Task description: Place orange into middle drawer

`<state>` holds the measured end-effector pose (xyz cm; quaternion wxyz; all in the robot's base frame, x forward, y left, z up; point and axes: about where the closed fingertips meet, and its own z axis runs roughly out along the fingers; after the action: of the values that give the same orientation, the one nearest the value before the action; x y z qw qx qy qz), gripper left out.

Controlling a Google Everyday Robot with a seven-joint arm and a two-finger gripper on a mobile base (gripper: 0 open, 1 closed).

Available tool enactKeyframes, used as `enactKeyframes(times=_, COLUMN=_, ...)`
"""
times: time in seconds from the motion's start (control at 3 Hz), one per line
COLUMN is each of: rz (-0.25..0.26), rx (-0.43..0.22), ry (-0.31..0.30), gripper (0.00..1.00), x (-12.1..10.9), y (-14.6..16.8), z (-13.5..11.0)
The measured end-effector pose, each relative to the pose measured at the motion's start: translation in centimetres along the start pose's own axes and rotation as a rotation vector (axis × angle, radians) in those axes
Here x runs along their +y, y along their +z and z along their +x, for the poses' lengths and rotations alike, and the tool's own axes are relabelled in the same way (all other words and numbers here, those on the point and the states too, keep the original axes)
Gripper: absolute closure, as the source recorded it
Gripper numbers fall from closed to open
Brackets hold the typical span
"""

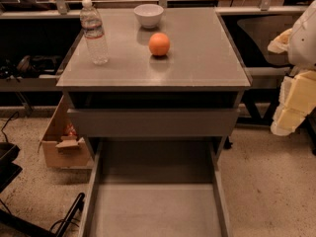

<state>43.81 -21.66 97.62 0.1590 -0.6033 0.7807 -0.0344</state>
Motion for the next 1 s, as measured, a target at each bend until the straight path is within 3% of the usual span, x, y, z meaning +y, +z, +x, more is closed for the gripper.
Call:
enactKeyframes(times=0.33, rz=0.000, rx=0.000, ry=0.000, gripper=0.00, x=0.0, y=0.0, z=0.0)
enactKeyframes(times=0.67, rz=0.024, rx=-0.073, ry=0.010, gripper=0.00, x=-1.7, y=1.4, z=-0.9)
enactKeyframes(times=1.0, rz=0.053, rx=-0.238, ry=0.031, gripper=0.00, x=-6.4, y=4.6, z=-4.2)
